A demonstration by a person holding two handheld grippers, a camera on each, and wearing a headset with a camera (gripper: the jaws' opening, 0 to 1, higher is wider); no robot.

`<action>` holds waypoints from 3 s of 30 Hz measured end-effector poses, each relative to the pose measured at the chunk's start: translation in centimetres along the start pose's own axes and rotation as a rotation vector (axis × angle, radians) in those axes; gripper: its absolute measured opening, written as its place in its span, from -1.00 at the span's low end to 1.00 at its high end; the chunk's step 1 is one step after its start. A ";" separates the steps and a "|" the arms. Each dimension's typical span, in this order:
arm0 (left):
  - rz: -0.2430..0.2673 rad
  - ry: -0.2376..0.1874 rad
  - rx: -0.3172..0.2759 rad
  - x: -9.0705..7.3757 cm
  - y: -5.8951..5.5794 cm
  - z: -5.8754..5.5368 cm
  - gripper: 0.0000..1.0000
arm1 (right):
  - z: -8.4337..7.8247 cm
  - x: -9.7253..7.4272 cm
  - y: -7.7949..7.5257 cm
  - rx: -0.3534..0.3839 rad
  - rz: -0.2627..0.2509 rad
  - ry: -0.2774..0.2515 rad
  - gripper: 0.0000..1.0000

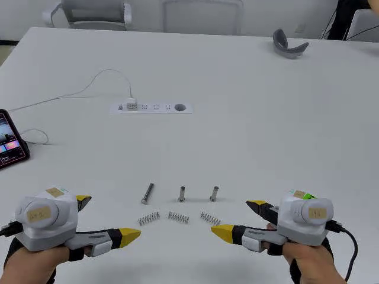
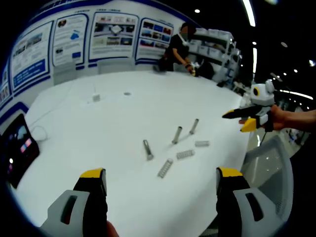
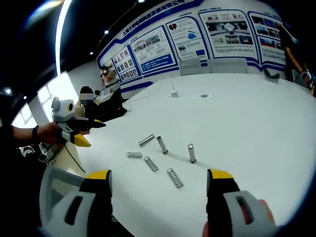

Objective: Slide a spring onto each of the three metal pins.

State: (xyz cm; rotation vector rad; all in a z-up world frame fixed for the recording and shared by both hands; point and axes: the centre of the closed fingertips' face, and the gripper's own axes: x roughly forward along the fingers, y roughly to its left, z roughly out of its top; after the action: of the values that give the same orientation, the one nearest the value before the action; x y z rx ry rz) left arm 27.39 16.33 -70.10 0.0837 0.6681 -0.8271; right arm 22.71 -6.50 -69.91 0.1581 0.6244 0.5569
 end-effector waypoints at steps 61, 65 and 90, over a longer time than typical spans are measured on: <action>-0.068 0.088 0.031 8.9 1.0 1.1 0.75 | -2.0 -0.7 -0.4 0.036 -0.010 0.028 0.58; -0.073 0.097 0.030 9.6 0.8 1.2 0.74 | -2.0 -0.7 -0.4 0.039 -0.010 0.029 0.58; -0.047 0.126 -0.016 13.3 1.9 1.4 0.31 | -1.8 -0.1 -0.4 0.032 0.000 0.030 0.60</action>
State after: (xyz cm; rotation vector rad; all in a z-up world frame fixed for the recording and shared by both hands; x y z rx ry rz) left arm 35.94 8.53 -77.01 0.1065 0.7978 -0.8663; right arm 21.80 -6.93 -71.45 0.1803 0.6625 0.5501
